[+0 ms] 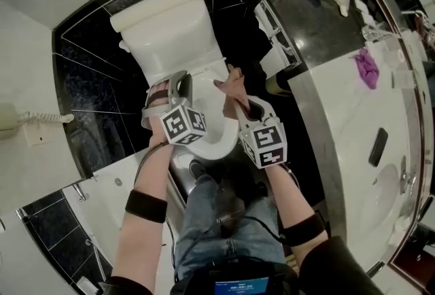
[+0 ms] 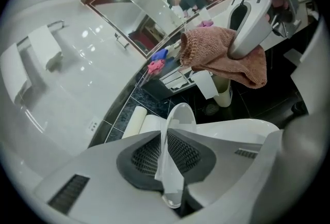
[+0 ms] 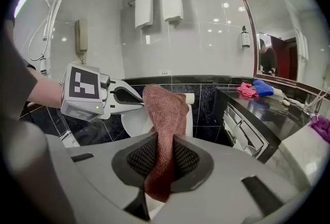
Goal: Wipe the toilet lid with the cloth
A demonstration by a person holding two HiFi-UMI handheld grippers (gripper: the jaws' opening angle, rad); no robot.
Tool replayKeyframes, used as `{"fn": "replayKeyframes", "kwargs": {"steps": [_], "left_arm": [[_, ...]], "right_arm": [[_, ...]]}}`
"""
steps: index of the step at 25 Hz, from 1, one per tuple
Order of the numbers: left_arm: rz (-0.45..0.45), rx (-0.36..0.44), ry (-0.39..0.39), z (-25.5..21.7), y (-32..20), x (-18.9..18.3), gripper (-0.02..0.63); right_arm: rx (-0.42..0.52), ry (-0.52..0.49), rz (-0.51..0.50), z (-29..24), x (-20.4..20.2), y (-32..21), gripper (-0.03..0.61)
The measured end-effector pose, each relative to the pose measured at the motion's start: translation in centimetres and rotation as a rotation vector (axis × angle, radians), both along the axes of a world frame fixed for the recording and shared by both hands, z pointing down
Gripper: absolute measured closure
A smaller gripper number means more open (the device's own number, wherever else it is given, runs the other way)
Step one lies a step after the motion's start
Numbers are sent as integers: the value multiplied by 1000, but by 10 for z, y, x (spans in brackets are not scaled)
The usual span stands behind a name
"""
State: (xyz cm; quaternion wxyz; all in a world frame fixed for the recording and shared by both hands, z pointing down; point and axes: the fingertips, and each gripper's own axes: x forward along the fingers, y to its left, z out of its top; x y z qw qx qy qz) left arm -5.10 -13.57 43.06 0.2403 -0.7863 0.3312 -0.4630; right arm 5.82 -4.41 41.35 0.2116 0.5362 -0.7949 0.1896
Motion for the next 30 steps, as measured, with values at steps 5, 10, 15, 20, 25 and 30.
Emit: {"fn": "replayKeyframes", "kwargs": {"steps": [5, 10, 15, 20, 25, 30], "left_arm": [[26, 7, -4, -7, -50, -7, 574], [-1, 27, 3, -13, -99, -14, 572], [-37, 28, -3, -11, -140, -19, 571], [-84, 19, -14, -5, -175, -25, 571], [-121, 21, -25, 0, -203, -30, 571], [-149, 14, -32, 4, -213, -32, 571]], "right_arm": [[14, -16, 35, -1, -19, -35, 500], [4, -32, 12, 9, -23, -61, 500], [-8, -52, -24, 21, -16, -92, 500], [-12, -60, -90, 20, -5, -118, 500], [-15, -53, -128, 20, 14, -139, 500], [-16, -52, -148, 19, 27, -149, 500]]}}
